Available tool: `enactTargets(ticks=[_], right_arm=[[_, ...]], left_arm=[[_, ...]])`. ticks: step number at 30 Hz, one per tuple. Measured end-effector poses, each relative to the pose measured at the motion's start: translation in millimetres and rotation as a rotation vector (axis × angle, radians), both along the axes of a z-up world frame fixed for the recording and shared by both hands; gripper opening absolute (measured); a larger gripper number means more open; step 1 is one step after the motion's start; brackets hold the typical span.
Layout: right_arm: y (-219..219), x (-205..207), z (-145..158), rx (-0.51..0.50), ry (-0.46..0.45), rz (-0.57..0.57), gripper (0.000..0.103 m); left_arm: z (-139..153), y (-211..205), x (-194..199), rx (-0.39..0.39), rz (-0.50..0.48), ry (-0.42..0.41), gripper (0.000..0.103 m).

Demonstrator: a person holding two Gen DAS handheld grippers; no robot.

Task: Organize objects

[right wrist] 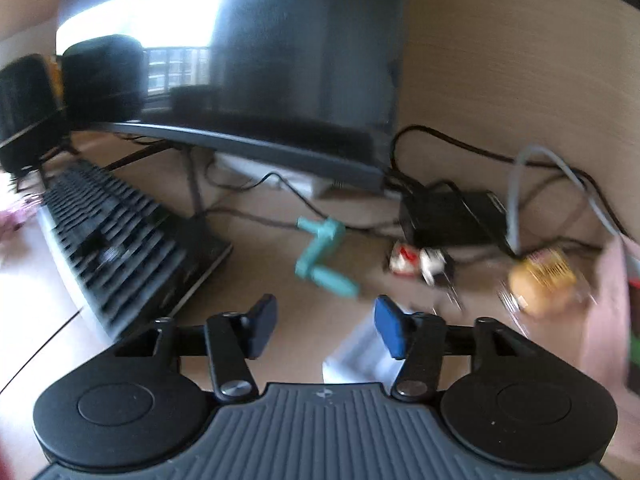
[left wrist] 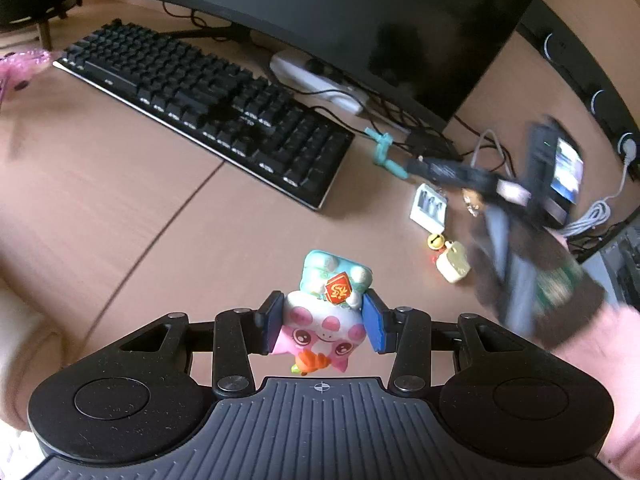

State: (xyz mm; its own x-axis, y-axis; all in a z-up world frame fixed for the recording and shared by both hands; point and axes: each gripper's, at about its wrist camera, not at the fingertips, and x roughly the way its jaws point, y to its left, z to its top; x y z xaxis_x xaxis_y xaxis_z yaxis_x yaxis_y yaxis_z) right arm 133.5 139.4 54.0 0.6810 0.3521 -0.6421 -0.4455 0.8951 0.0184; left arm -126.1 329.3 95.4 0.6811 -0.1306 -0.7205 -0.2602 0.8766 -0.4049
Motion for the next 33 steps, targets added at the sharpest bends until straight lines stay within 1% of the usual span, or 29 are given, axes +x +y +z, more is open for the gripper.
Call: enactTargets(ticks=[2,5,7,9,10,11,14,17,21,22,24,25,26,27,28,29,30,33], right_arm=[[20.2,21.5,-5.3,-0.012,0.004,-0.016,0.045],[42.9,50.4,-14.6,-0.001,0.026,-0.049,0.045],[52.4,65.3,-22.8,0.000,0.042,-0.086,0.045],[56.3,77.4,-30.9,-0.001,0.073,-0.106,0.031],[56.4,80.8,-34.9,-0.009,0.094,-0.107,0.019],[55.8,82.1,-38.4,-0.012,0.108,-0.104,0.016],[44.0,67.1,-41.2,-0.019,0.097,-0.080,0.012],[26.2,32.6,-43.2,-0.058,0.071,-0.027,0.012],[-3.5,-21.9,-43.0,-0.149,0.033,0.036,0.012],[-11.7,-32.9,-41.6,-0.178,0.026,0.043,0.012],[-32.1,-54.4,-35.3,-0.230,-0.017,0.034,0.013],[-45.1,-66.1,-30.7,-0.247,-0.042,0.016,0.014],[-55.9,-74.6,-25.2,-0.246,-0.053,-0.007,0.024],[-69.5,-84.8,-18.7,-0.230,-0.057,-0.035,0.031],[-83.9,-96.1,-11.4,-0.198,-0.053,-0.060,0.051],[-97.5,-106.6,-6.5,-0.165,-0.049,-0.078,0.067],[-106.9,-118.5,-2.8,-0.144,-0.051,-0.092,0.070],[-127.6,-142.4,1.8,-0.130,-0.025,-0.106,0.072]], left_arm=[[1.9,6.1,-1.3,0.009,-0.032,-0.016,0.047],[1.0,12.6,-0.9,0.044,-0.050,-0.012,0.047],[-1.2,17.4,-1.2,0.039,-0.048,0.001,0.047],[-2.6,20.7,1.0,0.045,-0.064,0.016,0.047],[-3.6,21.3,3.7,0.053,-0.074,0.025,0.047],[-4.9,22.0,7.5,0.058,-0.085,0.030,0.047],[-8.3,20.2,17.8,0.056,-0.118,0.033,0.047],[-13.6,10.9,29.6,0.045,-0.171,0.033,0.047],[-21.9,-8.0,49.0,0.013,-0.247,0.032,0.047],[-23.6,-13.1,54.4,0.005,-0.262,0.035,0.047],[-27.7,-26.2,67.0,0.001,-0.292,0.041,0.047],[-29.4,-33.6,72.7,0.005,-0.304,0.047,0.047],[-30.8,-41.4,77.6,0.013,-0.311,0.052,0.047],[-32.2,-49.2,81.4,0.021,-0.319,0.056,0.047],[-33.1,-57.2,84.8,0.023,-0.328,0.058,0.047],[-33.7,-64.7,87.5,0.018,-0.338,0.059,0.047],[-34.2,-71.0,90.1,0.011,-0.346,0.061,0.047],[-32.5,-92.6,96.3,0.006,-0.365,0.065,0.047]])
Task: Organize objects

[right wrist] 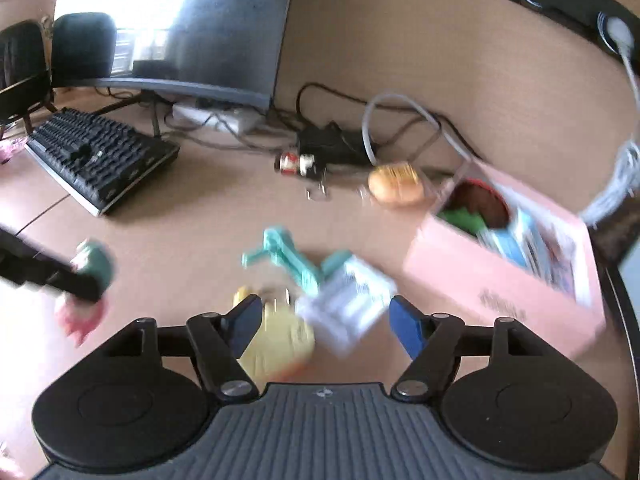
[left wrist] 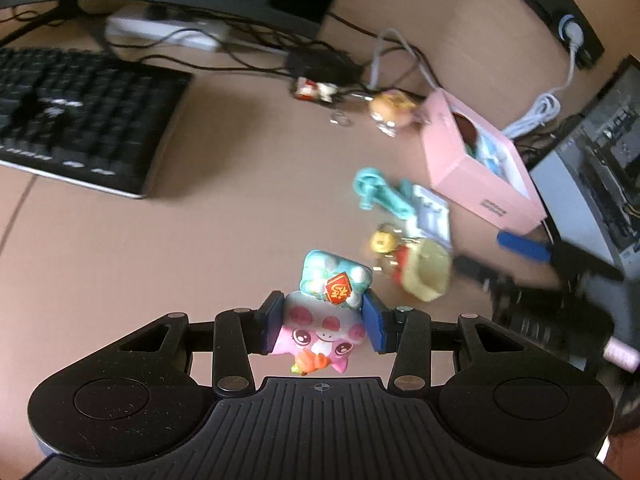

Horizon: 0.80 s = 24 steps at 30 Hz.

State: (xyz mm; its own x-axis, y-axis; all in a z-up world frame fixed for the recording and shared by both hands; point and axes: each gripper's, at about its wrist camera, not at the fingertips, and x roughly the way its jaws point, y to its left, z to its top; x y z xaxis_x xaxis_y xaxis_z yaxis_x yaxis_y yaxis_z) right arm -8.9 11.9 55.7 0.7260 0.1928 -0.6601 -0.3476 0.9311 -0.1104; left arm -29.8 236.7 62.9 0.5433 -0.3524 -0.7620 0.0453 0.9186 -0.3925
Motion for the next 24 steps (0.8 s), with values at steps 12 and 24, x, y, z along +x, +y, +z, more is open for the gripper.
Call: enactTargets(ticks=[12,24], right_arm=[[21.3,14.4,-28.1,0.092,0.119,0.030,0.072],[-9.4,-11.5,2.1,0.045,0.037,0.069,0.056]], left_arm=[[8.0,-34.1,-9.7,0.043,0.090,-0.007,0.047],[12.2,-56.2,-27.1,0.048,0.044,-0.034,0.047]])
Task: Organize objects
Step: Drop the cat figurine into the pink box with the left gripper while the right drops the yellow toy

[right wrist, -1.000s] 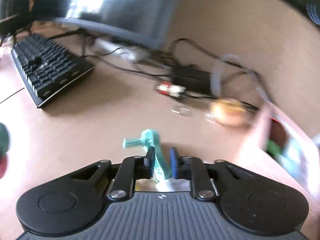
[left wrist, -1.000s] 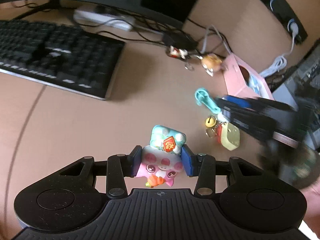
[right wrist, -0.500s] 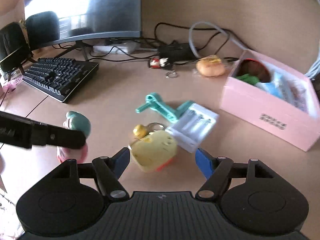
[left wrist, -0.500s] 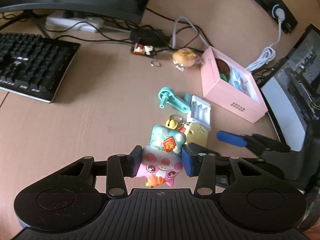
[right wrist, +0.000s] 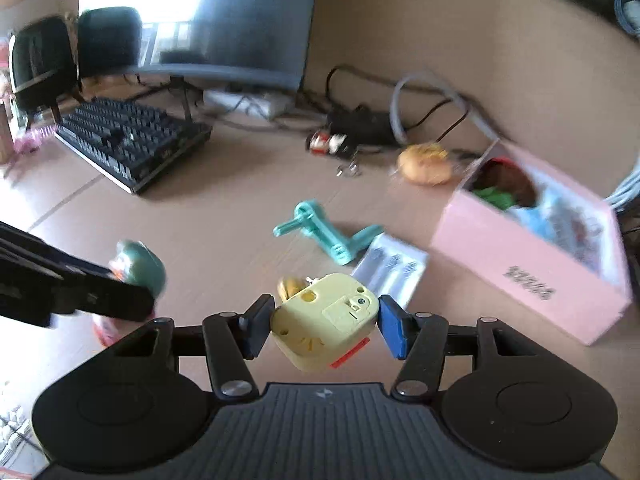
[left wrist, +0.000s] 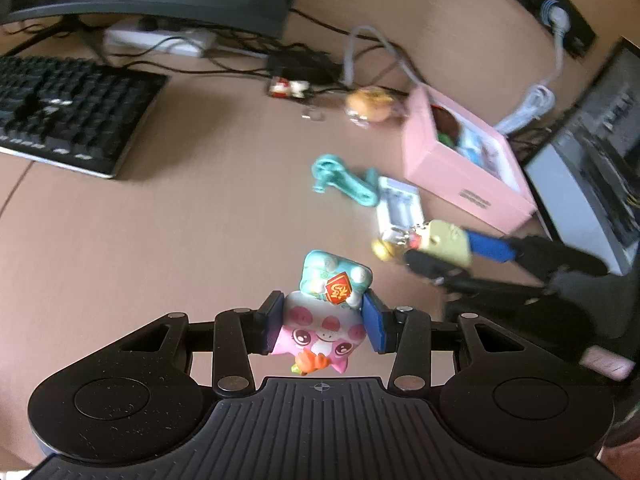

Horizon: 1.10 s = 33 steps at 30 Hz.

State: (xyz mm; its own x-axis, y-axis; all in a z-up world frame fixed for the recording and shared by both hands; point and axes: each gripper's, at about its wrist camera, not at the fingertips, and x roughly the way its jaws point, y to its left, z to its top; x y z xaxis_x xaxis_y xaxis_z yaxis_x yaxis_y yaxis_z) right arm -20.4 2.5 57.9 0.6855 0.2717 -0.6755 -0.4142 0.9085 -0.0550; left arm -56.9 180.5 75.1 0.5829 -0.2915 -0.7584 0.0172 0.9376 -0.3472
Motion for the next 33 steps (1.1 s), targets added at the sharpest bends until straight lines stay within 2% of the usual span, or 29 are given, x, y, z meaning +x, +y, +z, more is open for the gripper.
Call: enactTargets(ticks=[3,4,5,8,16,19,22,26,33], right_arm=[[-21.5,-13.0,15.0,0.010,-0.031,-0.053,0.050],[-29.8,-16.7,19.8,0.020,-0.026,-0.084,0.039],[-38.6,-19.4,24.5,0.034,-0.012,-0.118,0.037],[-67.6,-30.3,34.0,0.087,0.006,-0.202,0.036],[-113.7,-42.9,15.7,0.021,0.014,-0.354,0.036],[-124.4,-46.4,14.2,0.026,0.011,-0.397,0.036],[-137.2,-49.4,25.5,0.063,-0.003,-0.425,0.036],[-146.1,-55.2,49.3,0.067,-0.077,-0.434,0.036],[-163.5,-68.2,81.3,0.150,-0.151,-0.448,0.036]], left_arm=[[-4.5,-12.2,0.0,-0.011,-0.056,0.004,0.047],[-6.0,-16.2,1.4,-0.016,-0.073,0.014,0.047],[-7.1,-21.9,3.9,-0.020,-0.100,0.021,0.047],[-7.5,-41.4,12.1,-0.012,-0.166,0.024,0.047],[-7.0,-79.3,32.0,-0.044,-0.268,0.016,0.047],[-9.0,-90.4,36.9,-0.042,-0.296,0.027,0.047],[-5.7,-99.4,39.1,-0.048,-0.322,0.020,0.047],[-1.0,-106.6,49.1,-0.040,-0.324,0.007,0.046],[38.1,-126.2,90.9,-0.031,-0.356,-0.119,0.046]])
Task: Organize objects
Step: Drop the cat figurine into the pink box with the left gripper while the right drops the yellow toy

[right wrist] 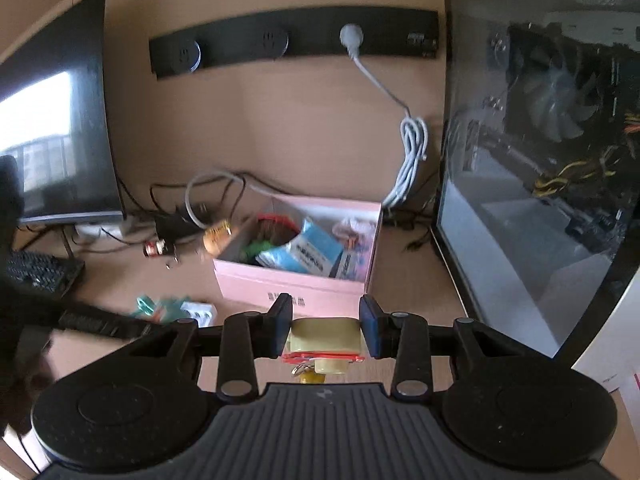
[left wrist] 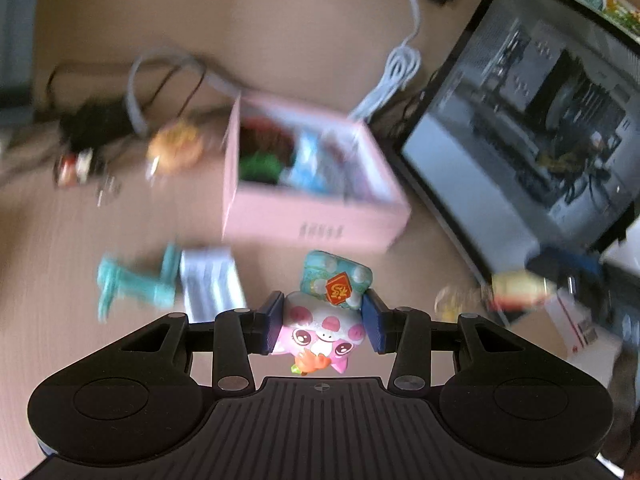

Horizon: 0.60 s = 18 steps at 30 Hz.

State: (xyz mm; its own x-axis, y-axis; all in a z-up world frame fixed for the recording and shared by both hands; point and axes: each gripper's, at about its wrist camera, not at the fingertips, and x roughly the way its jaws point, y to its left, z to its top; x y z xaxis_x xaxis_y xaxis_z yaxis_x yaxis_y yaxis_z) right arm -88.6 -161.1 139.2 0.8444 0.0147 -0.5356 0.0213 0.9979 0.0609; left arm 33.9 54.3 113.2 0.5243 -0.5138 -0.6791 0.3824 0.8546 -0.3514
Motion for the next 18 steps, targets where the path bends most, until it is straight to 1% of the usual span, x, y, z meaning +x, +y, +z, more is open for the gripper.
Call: enactTargets(ticks=[3,5,9,11,13,16,17,18], right_arm=[[-3.6,-2.2,0.9,0.010,-0.013,0.005,0.036],[-7.6,-1.5,-1.4,0.023,-0.012,0.003,0.036],[-14.6,-0.4,-9.8,0.038,-0.004,0.003,0.036],[-17.0,-1.3,-14.6,0.039,0.001,0.007,0.036],[-21.2,-0.2,-17.2,0.038,0.006,0.012,0.036],[-29.9,4.4,-20.7,0.039,0.016,0.008,0.036],[-33.2,5.8,-21.1,0.042,0.020,0.002,0.036],[-36.4,7.5,-21.1,0.045,0.025,-0.004,0.036]], left_arm=[[19.8,-16.4,33.2,-0.013,-0.014,-0.066,0.047],[27.5,-29.6,55.4,-0.021,-0.022,-0.093,0.047],[27.8,-70.8,104.9,-0.038,-0.045,-0.101,0.048],[18.9,-91.4,124.1,-0.028,-0.069,-0.103,0.049],[1.7,-111.1,141.3,0.016,-0.081,-0.078,0.049],[-33.2,-130.3,157.7,0.071,-0.070,0.009,0.050],[-43.7,-132.8,160.5,0.081,-0.069,0.049,0.050],[-52.8,-132.9,161.5,0.072,-0.069,0.078,0.050]])
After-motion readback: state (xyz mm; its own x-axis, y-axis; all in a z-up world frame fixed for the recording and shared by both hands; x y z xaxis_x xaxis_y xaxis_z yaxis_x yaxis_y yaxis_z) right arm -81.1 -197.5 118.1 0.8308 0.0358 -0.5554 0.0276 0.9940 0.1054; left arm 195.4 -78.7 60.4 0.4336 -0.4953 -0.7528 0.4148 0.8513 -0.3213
